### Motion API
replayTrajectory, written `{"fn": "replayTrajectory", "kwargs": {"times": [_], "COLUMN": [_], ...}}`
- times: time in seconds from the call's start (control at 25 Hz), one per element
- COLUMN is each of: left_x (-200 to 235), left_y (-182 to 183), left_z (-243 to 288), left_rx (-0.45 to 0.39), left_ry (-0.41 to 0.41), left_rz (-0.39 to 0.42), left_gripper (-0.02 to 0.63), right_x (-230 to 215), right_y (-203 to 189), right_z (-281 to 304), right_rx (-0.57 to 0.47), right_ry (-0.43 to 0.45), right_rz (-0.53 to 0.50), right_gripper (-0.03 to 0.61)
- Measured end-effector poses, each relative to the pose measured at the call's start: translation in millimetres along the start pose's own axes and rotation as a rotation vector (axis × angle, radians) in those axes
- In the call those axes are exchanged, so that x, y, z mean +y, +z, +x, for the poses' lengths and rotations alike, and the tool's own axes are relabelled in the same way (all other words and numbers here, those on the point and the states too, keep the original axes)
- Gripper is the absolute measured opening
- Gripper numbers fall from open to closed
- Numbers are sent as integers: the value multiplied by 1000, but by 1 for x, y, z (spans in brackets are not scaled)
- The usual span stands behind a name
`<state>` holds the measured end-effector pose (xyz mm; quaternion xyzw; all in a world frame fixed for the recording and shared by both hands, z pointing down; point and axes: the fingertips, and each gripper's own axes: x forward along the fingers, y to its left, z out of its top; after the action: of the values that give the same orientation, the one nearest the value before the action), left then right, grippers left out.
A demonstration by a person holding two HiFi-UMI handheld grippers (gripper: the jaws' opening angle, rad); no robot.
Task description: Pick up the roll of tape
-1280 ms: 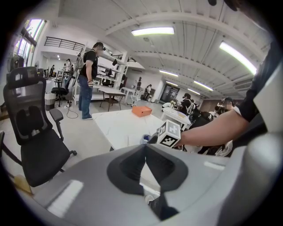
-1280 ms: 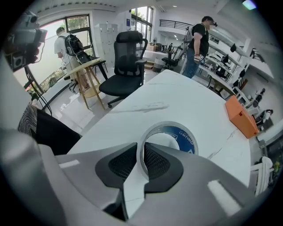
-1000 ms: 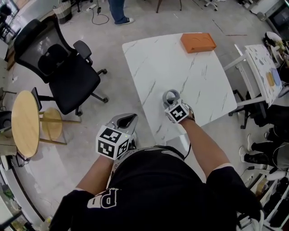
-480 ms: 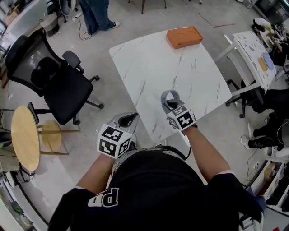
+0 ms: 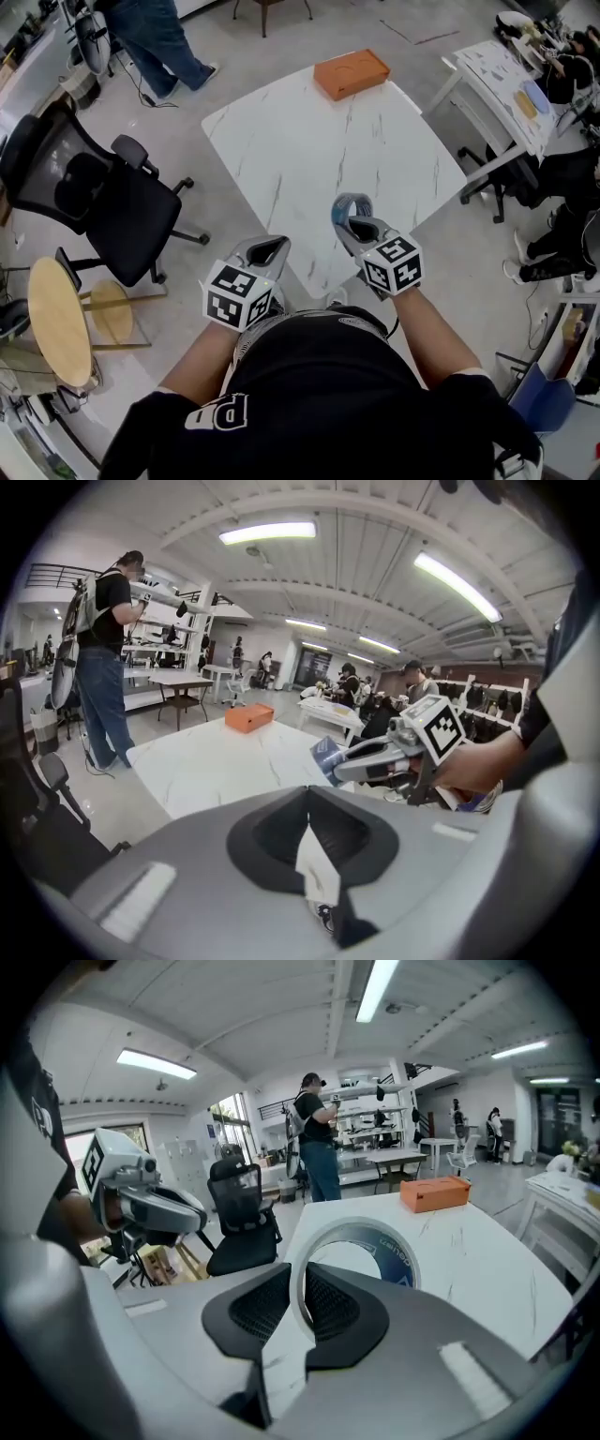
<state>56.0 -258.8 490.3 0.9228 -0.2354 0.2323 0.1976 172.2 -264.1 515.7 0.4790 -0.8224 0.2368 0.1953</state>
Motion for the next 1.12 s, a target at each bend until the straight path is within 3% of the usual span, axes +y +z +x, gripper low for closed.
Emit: {"fn": "replayTrajectory", "kwargs": {"times": [0.24, 0.44, 1.12], "left_x": [-13, -27, -58], "left_y": [16, 28, 34], "left_z": [7, 13, 23], "left_rx": [-34, -44, -39], "left_ry": [-37, -81, -158], "left_rz": [44, 75, 127], "left_gripper": [58, 58, 58], "right_x": [6, 6, 6], "right_y": [20, 23, -5], "right_z": [-38, -63, -104], "right_rx": [-174, -258, -307], "right_ry": [-1, -31, -78], "right_rz": [159, 219, 283], "right_gripper": [46, 46, 46]}}
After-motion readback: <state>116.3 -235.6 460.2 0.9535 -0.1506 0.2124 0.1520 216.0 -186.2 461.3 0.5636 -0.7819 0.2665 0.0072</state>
